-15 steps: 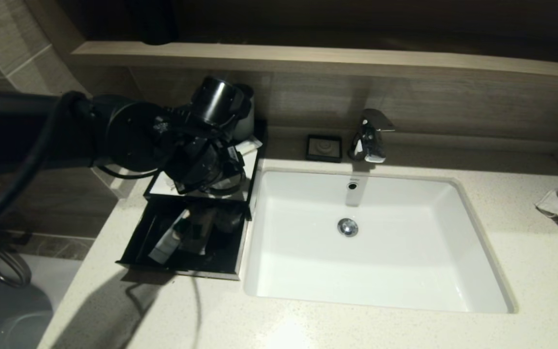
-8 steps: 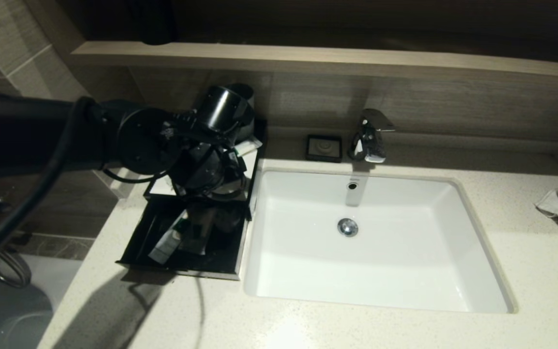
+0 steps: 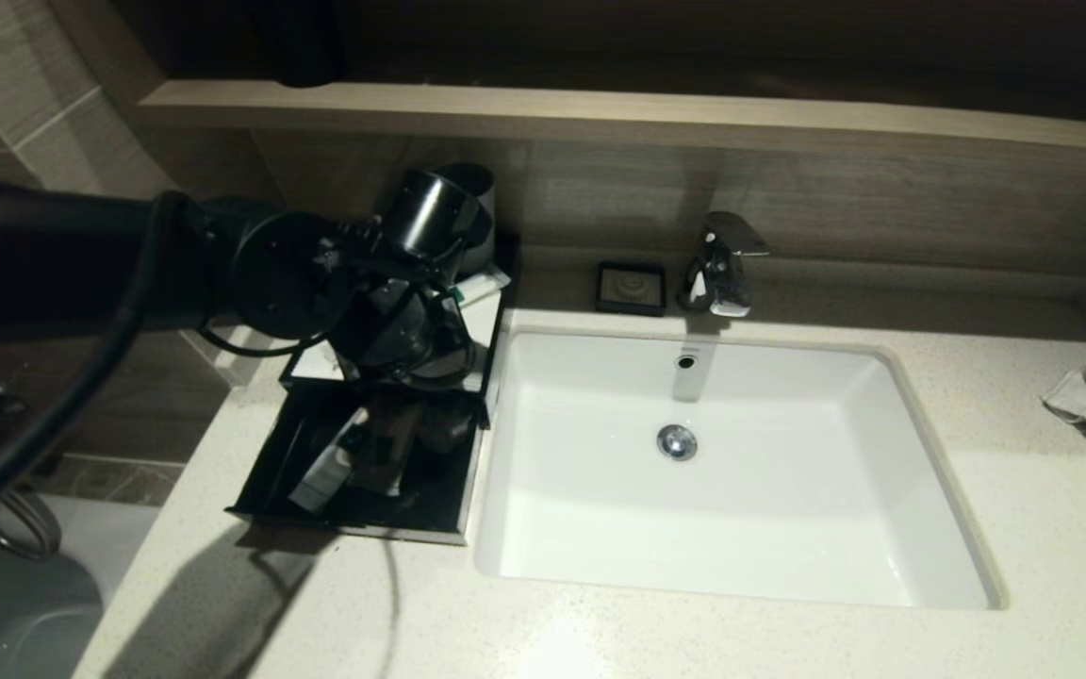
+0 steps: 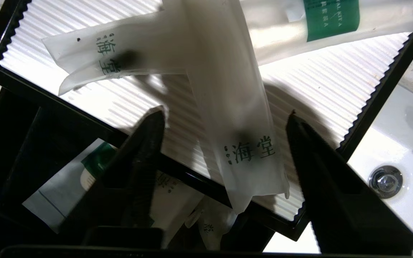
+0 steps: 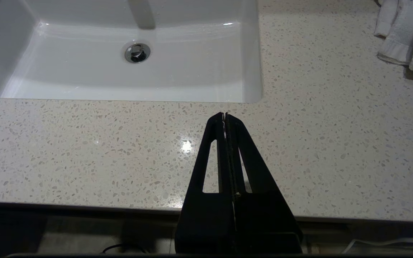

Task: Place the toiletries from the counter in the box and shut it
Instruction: Pick up the bathroom toiletry

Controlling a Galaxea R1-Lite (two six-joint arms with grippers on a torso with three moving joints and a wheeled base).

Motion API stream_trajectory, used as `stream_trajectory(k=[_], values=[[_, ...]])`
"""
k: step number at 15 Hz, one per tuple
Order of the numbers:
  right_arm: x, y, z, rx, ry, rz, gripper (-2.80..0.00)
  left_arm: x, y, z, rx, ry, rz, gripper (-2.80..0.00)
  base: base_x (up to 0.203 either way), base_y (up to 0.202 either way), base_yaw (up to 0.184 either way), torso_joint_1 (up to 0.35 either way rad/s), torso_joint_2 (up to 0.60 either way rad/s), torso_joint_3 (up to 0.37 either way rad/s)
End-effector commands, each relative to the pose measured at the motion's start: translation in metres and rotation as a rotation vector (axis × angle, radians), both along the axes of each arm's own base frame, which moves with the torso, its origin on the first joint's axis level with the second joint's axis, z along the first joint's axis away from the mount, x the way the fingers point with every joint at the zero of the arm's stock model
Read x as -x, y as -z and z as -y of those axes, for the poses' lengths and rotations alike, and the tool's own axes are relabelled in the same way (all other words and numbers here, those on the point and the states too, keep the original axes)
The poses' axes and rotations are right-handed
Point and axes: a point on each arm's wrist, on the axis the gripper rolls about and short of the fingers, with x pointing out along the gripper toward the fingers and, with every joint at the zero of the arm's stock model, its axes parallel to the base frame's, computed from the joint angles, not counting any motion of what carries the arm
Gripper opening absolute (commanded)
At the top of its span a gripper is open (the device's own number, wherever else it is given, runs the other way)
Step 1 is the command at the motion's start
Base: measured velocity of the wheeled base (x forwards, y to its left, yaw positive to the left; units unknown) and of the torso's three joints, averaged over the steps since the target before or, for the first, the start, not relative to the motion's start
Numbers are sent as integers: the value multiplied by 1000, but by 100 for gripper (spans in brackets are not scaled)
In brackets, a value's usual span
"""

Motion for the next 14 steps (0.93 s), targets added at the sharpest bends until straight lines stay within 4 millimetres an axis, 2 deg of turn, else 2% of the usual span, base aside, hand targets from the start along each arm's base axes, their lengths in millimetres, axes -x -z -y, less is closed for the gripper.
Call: stream_trajectory(k=[1, 5, 14], values=[[0, 0, 0, 0, 1, 0, -280, 0, -1, 0, 1, -5, 2, -280, 0, 0, 0, 0, 0, 0], [0, 0, 0, 0, 0, 0, -280, 2, -3, -2, 4, -5, 6, -280, 0, 0, 0, 0, 0, 0], [0, 0, 0, 0, 0, 1, -280, 29, -34, -20, 5, 2, 30, -280, 0, 0, 0, 0, 0, 0]])
